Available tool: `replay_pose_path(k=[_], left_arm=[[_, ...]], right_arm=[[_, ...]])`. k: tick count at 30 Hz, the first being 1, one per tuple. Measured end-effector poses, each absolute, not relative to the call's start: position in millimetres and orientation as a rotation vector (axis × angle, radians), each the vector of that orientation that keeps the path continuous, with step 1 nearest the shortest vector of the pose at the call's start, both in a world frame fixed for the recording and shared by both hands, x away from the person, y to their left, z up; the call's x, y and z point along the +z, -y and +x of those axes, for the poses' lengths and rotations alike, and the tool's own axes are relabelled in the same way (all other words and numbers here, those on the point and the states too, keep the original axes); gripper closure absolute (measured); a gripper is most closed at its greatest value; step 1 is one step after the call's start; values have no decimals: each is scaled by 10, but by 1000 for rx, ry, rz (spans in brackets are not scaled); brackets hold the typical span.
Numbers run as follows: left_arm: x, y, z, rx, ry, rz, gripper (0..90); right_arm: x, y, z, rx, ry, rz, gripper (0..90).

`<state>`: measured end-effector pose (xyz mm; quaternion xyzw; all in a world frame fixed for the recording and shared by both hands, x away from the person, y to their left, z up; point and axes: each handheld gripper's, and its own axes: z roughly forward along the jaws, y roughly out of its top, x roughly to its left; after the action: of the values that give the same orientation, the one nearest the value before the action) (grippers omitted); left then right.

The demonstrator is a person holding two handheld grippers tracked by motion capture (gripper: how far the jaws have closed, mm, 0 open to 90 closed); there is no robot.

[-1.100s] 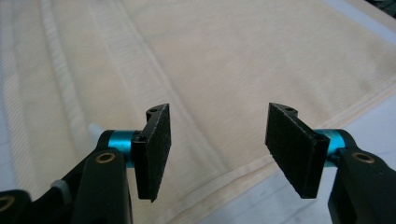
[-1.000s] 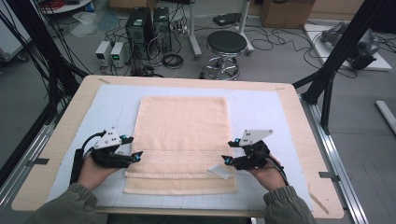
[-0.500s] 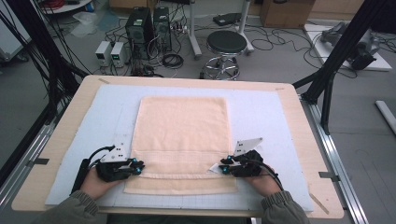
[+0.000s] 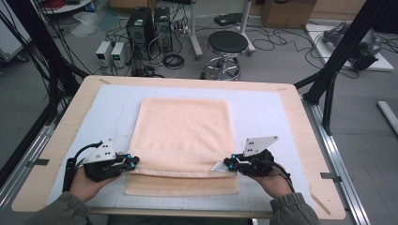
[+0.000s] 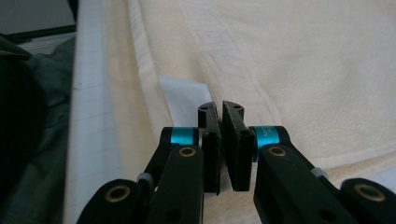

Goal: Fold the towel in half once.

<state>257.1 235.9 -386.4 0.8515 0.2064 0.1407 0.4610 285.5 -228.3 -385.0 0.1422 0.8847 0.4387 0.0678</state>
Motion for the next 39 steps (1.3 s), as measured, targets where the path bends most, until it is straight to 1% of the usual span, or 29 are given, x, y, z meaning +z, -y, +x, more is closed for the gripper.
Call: replay_pose_path(k=[3, 4, 5, 6, 10, 15, 19, 21, 24, 25, 28, 30, 32, 35, 37, 39], left_arm=[[-3856, -2342, 2442, 288, -478, 2115, 860], [-3887, -2333, 2408, 278, -467, 2128, 828], [-3931, -2323, 2386, 269, -466, 2139, 735], [-3981, -2319, 2368, 263, -471, 2151, 679], [-4137, -2307, 2395, 227, -494, 2181, 647], [-4256, -2260, 2400, 236, -477, 2209, 618], [-4346, -2203, 2368, 201, -441, 2234, 562], [-4366, -2183, 2365, 196, -428, 2247, 529], [-4390, -2169, 2356, 204, -419, 2252, 527], [-4389, -2170, 2355, 198, -424, 2251, 545], [-4385, -2175, 2350, 207, -427, 2253, 629], [-4379, -2177, 2347, 207, -424, 2257, 732], [-4377, -2176, 2343, 205, -426, 2260, 766], [-4372, -2195, 2355, 181, -447, 2244, 749], [-4351, -2221, 2355, 195, -453, 2229, 710], [-4321, -2252, 2371, 217, -480, 2213, 650]], right_arm=[[-3829, 2297, 2744, 1318, -2707, 400, 852], [-3856, 2309, 2695, 1309, -2725, 396, 837], [-3889, 2325, 2667, 1299, -2735, 411, 781], [-3934, 2345, 2657, 1305, -2750, 427, 743], [-4100, 2347, 2650, 1302, -2787, 460, 706], [-4244, 2268, 2690, 1258, -2825, 447, 648], [-4334, 2271, 2692, 1217, -2815, 436, 588], [-4344, 2290, 2686, 1220, -2797, 432, 575], [-4355, 2283, 2674, 1206, -2803, 439, 583], [-4359, 2274, 2669, 1196, -2803, 436, 590], [-4369, 2275, 2663, 1211, -2813, 460, 604], [-4380, 2275, 2657, 1225, -2814, 474, 603], [-4385, 2269, 2658, 1229, -2808, 468, 602], [-4384, 2273, 2671, 1247, -2817, 475, 589], [-4369, 2271, 2683, 1254, -2815, 487, 557], [-4348, 2267, 2705, 1268, -2787, 513, 514]])
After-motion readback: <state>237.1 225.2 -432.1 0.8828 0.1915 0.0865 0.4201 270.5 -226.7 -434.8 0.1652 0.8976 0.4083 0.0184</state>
